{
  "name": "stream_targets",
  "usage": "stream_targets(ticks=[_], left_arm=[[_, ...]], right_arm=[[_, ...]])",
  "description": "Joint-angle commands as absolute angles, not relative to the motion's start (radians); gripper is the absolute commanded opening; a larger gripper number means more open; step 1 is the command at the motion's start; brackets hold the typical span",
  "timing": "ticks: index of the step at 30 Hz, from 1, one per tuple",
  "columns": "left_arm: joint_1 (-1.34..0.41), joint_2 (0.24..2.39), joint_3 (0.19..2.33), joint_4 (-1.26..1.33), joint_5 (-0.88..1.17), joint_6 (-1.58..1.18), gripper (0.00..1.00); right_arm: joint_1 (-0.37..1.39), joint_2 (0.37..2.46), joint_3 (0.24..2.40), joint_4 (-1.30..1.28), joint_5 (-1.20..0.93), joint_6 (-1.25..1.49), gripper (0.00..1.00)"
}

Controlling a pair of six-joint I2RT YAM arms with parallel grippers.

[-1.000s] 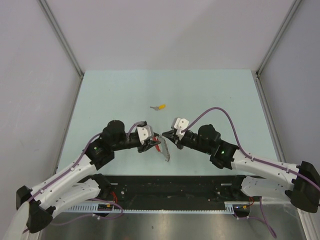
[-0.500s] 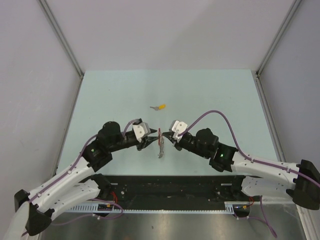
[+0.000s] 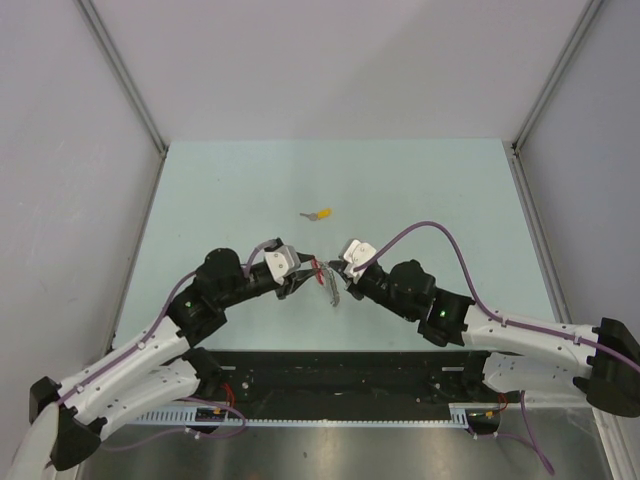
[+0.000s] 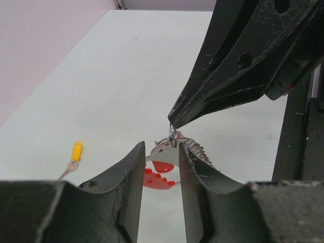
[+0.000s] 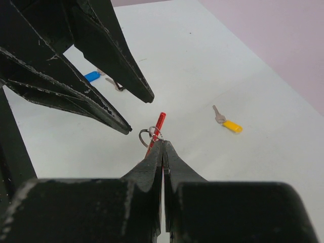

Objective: Put the keys on the keyring

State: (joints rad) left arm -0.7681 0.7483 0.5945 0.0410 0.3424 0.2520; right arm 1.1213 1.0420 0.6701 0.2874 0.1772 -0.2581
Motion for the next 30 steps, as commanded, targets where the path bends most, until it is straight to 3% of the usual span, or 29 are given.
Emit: stream_targets(ticks=[1,13,30], left_arm=[[-0.795,0.771,0.6,0.107,0.299,0.241,0.37],[-0.874,0.811,0.6,0.124,0.138,0.212,0.29],[-0.913,0.841,0.598,0.135,0.075,0.207,0.22]], right_arm=[[1.137,1.032,0.718,0.333,0.241,-0.245,0.0],[1.158,1.045,0.718,0.344,0.279,-0.247,0.0],[1.17,1.051,0.719,0.347,0.316,-0.249,0.0]])
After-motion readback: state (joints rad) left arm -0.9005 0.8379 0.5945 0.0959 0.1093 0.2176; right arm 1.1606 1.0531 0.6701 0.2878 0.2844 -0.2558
